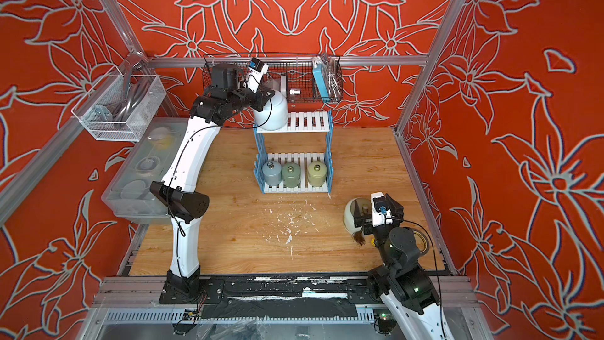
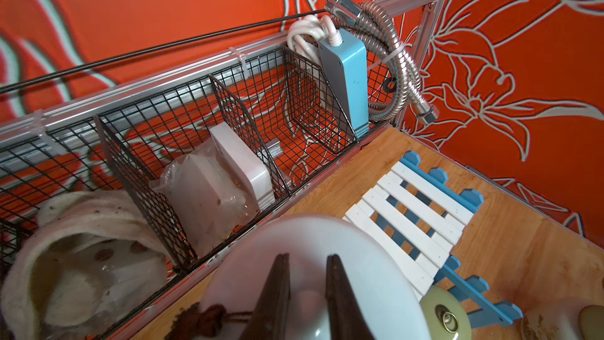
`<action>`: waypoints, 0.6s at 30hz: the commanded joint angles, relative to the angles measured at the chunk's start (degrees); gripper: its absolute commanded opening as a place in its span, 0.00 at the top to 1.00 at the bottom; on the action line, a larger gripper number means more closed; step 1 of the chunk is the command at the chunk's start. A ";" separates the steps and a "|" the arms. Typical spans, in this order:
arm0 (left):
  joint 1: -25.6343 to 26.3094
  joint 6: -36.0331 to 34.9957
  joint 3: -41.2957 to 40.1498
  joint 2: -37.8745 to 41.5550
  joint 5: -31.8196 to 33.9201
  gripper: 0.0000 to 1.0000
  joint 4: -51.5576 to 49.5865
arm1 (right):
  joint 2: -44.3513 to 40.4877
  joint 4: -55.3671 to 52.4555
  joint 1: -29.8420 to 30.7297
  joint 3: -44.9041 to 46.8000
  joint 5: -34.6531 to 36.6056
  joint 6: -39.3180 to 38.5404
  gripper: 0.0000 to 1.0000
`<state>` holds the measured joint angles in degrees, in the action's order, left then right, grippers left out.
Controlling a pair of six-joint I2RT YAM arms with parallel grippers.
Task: Remove the tea canisters from the shelf
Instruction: Pick up the tea canister from the shelf.
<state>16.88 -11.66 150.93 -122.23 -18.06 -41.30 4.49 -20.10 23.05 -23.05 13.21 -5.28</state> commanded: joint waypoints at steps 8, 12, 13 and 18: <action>0.86 -1.39 -0.44 10.04 -2.01 1.00 6.38 | -0.09 1.30 -0.51 0.54 -0.90 -0.31 0.01; 1.24 -0.38 -7.26 15.11 -2.66 1.00 9.06 | -0.84 1.47 -0.48 0.67 -0.21 -0.27 0.01; 1.37 -0.37 -8.83 16.34 -2.95 1.00 9.81 | -0.65 1.55 -0.49 0.64 -0.33 -0.24 0.01; 1.99 0.59 -15.93 22.13 -4.69 1.00 12.68 | -0.67 1.39 -0.45 0.65 -0.41 -0.27 0.01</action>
<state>18.26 -11.90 135.17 -106.85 -19.90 -41.10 4.38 -20.10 22.81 -23.05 13.21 -5.28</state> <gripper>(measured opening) 0.160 0.993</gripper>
